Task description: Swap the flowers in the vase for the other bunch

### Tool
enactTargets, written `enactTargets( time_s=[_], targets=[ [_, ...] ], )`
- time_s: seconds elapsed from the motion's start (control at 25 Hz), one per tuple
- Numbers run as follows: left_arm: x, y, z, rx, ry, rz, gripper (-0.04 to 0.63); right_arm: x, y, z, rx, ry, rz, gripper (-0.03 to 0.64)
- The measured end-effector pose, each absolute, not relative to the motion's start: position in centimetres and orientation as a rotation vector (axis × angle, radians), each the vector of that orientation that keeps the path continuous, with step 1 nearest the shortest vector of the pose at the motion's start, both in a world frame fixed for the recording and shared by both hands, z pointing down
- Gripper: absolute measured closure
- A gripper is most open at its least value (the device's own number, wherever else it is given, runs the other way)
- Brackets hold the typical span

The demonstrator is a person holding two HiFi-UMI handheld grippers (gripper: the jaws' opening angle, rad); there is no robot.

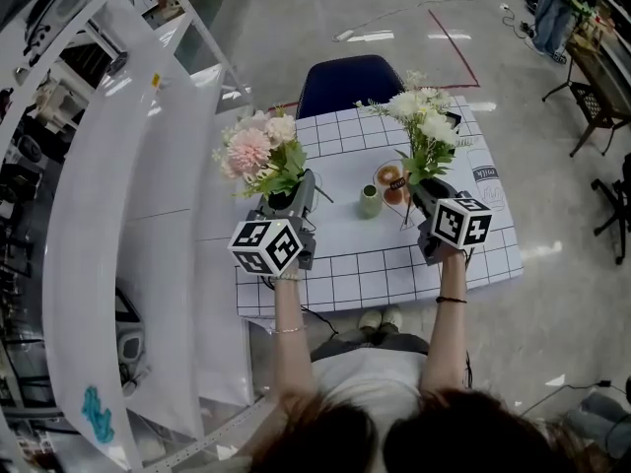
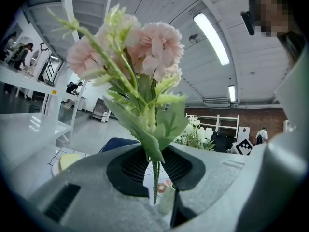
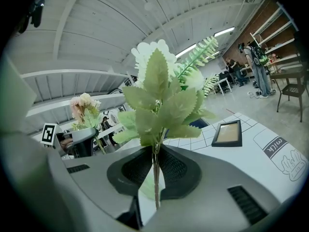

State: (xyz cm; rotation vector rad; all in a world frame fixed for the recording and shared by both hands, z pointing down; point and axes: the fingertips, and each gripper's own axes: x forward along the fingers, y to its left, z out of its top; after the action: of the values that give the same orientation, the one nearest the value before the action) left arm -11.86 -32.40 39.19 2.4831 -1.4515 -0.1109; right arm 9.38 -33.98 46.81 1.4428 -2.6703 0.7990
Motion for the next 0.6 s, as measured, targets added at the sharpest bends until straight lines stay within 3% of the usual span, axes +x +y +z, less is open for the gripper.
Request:
enactTargets(
  time_s=[0.6],
  targets=[
    [-12.11, -32.23, 40.16, 2.448, -1.462, -0.107, 0.518, 10.03, -33.75, 46.54, 1.456, -2.67, 0.79, 0.574]
  ],
)
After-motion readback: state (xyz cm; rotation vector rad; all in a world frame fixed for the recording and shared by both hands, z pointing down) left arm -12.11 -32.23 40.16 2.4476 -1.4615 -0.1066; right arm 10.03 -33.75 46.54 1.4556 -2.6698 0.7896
